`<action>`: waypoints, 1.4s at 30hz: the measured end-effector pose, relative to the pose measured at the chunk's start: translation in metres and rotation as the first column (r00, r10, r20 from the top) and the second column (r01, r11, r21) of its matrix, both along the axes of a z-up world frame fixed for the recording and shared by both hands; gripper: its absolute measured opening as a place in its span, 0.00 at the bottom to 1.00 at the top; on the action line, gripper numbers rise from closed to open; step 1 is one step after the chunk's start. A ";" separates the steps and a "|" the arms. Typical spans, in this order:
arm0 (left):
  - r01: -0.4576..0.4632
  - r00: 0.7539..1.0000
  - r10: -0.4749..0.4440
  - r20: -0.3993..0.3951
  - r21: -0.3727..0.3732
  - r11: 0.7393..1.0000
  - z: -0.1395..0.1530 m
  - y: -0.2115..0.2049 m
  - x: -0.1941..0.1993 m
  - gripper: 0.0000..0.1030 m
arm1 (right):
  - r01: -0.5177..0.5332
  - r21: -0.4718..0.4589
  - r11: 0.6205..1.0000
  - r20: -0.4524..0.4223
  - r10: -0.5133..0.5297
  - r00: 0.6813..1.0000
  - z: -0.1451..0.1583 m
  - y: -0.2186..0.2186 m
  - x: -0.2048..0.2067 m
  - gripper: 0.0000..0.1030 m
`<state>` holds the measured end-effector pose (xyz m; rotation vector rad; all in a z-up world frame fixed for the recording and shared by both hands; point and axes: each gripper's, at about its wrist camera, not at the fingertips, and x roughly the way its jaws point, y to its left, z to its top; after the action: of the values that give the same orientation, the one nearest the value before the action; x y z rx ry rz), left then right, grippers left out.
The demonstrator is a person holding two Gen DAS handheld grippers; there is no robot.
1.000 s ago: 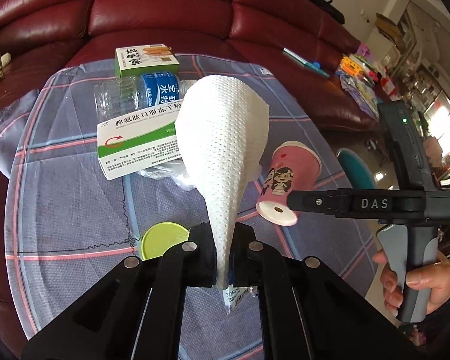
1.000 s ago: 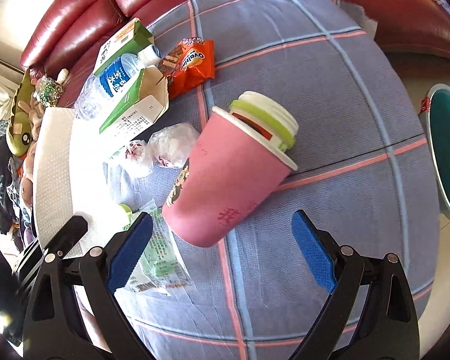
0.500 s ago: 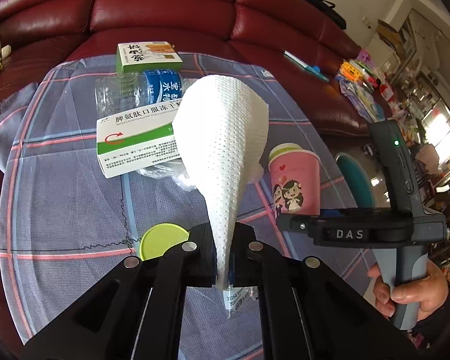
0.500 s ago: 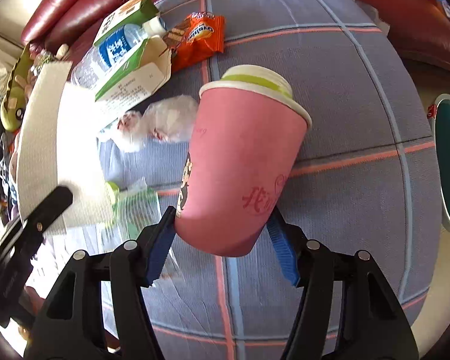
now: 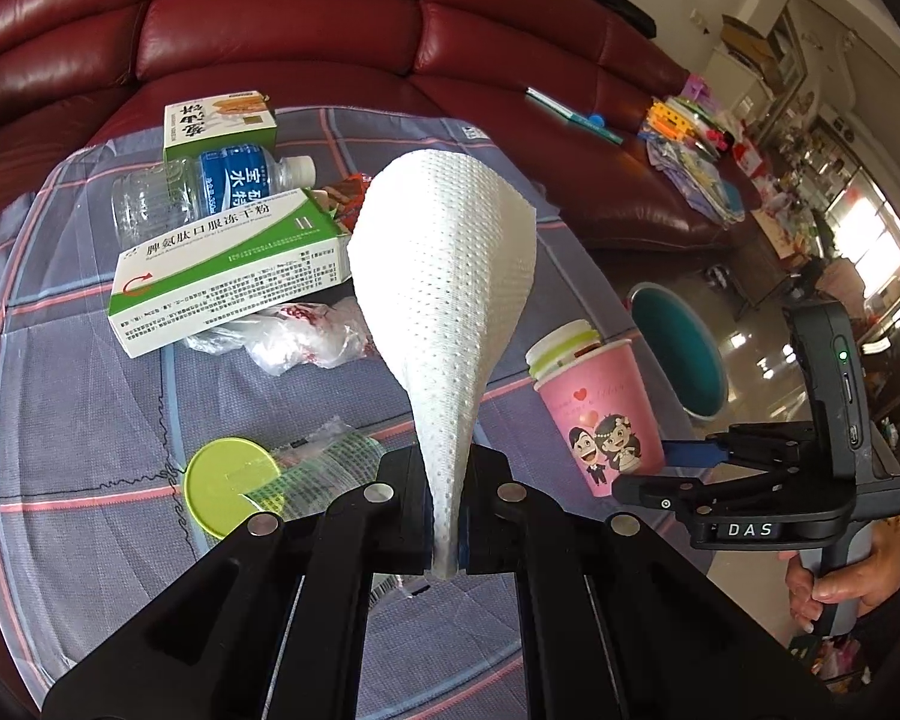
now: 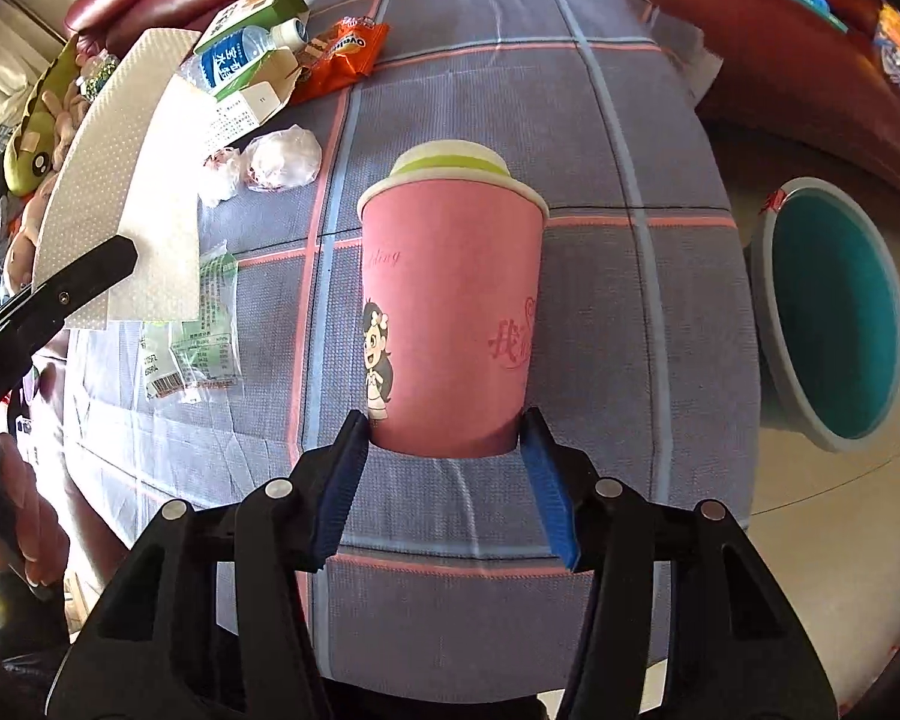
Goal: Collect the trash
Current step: 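Lift the pink cup with the right gripper and carry it and the towel over the teal bucket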
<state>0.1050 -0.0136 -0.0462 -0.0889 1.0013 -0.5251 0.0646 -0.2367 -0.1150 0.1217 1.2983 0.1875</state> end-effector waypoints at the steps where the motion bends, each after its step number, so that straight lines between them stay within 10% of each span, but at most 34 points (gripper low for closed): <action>1: 0.003 1.000 -0.003 0.002 0.001 1.000 0.001 -0.002 -0.001 0.05 | -0.004 -0.003 1.000 0.012 0.004 1.000 0.004 -0.002 0.000 0.48; 9: 0.016 1.000 -0.016 0.002 0.016 1.000 0.001 -0.016 -0.009 0.05 | -0.032 -0.004 0.999 -0.002 0.032 0.999 0.002 -0.010 -0.010 0.49; 17: 0.022 1.000 -0.022 -0.005 0.033 0.999 -0.002 -0.022 -0.012 0.05 | -0.017 0.011 1.000 0.007 0.017 1.000 0.000 -0.008 0.011 0.75; 21: 0.012 1.000 -0.012 -0.005 0.034 0.999 0.000 -0.020 -0.013 0.05 | -0.019 -0.038 0.999 0.013 0.020 1.000 -0.008 -0.001 0.029 0.56; 33: 0.022 1.000 -0.022 0.016 0.005 1.000 0.009 -0.025 -0.030 0.05 | -0.063 -0.021 0.998 -0.012 0.062 0.998 -0.001 0.007 -0.013 0.56; 42: -0.007 0.999 0.008 0.047 -0.022 1.000 0.022 -0.006 -0.048 0.05 | -0.139 -0.058 0.989 0.094 0.144 0.985 0.060 0.041 -0.011 0.56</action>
<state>0.0570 -0.0196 -0.0238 -0.0992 0.9488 -0.5285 0.0537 -0.1956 -0.0551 -0.0232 1.2138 0.2780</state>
